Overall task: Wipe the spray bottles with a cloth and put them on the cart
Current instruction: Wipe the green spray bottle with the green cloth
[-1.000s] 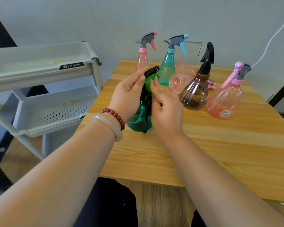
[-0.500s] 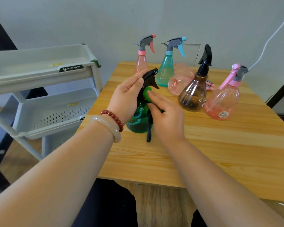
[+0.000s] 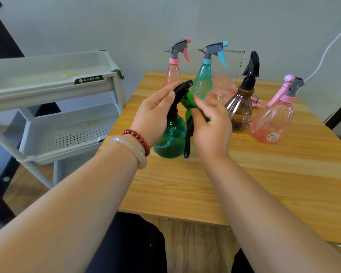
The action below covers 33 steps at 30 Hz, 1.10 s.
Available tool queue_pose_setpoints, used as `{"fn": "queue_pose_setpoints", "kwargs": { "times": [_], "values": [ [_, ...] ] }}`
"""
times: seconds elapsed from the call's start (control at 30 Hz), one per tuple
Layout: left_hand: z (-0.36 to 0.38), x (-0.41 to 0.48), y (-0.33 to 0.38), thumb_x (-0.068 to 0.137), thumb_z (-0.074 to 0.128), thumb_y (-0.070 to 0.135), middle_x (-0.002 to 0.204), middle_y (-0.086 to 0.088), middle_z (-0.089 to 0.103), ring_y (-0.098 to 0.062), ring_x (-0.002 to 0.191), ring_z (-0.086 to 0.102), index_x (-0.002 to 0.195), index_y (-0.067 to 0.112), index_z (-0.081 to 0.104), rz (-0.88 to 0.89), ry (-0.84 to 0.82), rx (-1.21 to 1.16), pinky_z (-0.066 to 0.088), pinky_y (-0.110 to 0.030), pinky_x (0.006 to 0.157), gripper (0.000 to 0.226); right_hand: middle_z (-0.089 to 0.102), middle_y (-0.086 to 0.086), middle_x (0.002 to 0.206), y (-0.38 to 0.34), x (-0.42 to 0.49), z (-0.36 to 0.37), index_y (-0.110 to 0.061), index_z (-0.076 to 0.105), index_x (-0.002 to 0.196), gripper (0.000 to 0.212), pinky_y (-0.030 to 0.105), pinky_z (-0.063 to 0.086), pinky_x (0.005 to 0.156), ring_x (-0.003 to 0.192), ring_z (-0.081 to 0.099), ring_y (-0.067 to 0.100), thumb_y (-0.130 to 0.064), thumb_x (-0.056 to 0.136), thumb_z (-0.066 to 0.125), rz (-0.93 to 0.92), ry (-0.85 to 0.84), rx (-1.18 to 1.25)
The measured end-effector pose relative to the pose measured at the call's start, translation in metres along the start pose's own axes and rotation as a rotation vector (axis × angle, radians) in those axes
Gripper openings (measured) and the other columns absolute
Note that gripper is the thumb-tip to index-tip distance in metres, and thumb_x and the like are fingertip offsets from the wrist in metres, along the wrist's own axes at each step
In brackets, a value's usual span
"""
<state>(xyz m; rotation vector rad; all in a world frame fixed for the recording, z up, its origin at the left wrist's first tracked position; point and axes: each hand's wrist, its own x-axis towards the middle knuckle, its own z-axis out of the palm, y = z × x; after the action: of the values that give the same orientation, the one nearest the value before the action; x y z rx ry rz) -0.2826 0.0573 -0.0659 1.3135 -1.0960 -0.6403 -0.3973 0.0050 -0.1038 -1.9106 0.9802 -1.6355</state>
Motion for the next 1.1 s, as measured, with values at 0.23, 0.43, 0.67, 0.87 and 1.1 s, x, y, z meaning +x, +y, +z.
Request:
{"fn": "queue_pose_setpoints", "kwargs": {
  "times": [0.23, 0.43, 0.67, 0.87, 1.1],
  "values": [
    [-0.004, 0.0, -0.003, 0.107, 0.042, 0.021, 0.123, 0.006, 0.067, -0.007, 0.115, 0.063, 0.131, 0.029, 0.063, -0.004, -0.014, -0.024, 0.049, -0.034, 0.105, 0.033, 0.059, 0.0, 0.102, -0.003, -0.017, 0.008, -0.007, 0.068, 0.121, 0.033, 0.003, 0.037, 0.087, 0.096, 0.051, -0.001, -0.001, 0.09, 0.061, -0.105, -0.157, -0.021],
    [-0.002, 0.0, -0.002, 0.106, 0.043, 0.018, 0.114, 0.013, 0.07, 0.004, 0.105, 0.064, 0.131, 0.027, 0.064, -0.012, 0.012, -0.02, 0.051, -0.017, 0.094, 0.033, 0.057, -0.005, 0.099, -0.013, 0.003, 0.009, -0.009, 0.069, 0.121, 0.034, 0.001, 0.035, 0.082, 0.086, 0.05, -0.003, -0.002, 0.089, 0.062, -0.089, -0.014, -0.037],
    [-0.003, 0.0, -0.002, 0.107, 0.042, 0.022, 0.122, 0.011, 0.065, 0.001, 0.112, 0.06, 0.135, 0.027, 0.061, 0.008, 0.016, 0.021, 0.048, -0.022, 0.101, 0.034, 0.06, -0.006, 0.1, -0.003, 0.003, -0.002, -0.009, 0.071, 0.118, 0.031, -0.001, 0.035, 0.084, 0.092, 0.051, -0.004, -0.001, 0.089, 0.063, -0.1, -0.097, -0.065],
    [-0.005, 0.001, -0.003, 0.107, 0.042, 0.022, 0.121, 0.011, 0.067, -0.005, 0.115, 0.062, 0.132, 0.028, 0.063, 0.005, 0.013, 0.027, 0.049, -0.031, 0.105, 0.033, 0.057, -0.003, 0.099, -0.008, -0.01, 0.014, -0.006, 0.069, 0.12, 0.034, 0.0, 0.035, 0.083, 0.093, 0.053, 0.006, 0.001, 0.088, 0.062, -0.141, -0.126, -0.073],
    [-0.003, -0.001, 0.0, 0.107, 0.042, 0.021, 0.11, 0.022, 0.066, 0.003, 0.105, 0.062, 0.128, 0.032, 0.063, 0.014, 0.017, 0.047, 0.049, -0.023, 0.099, 0.032, 0.059, -0.004, 0.099, -0.01, 0.006, 0.002, -0.006, 0.07, 0.118, 0.031, -0.001, 0.036, 0.082, 0.094, 0.049, -0.003, 0.0, 0.089, 0.062, -0.097, 0.033, -0.048]
  ]
}}
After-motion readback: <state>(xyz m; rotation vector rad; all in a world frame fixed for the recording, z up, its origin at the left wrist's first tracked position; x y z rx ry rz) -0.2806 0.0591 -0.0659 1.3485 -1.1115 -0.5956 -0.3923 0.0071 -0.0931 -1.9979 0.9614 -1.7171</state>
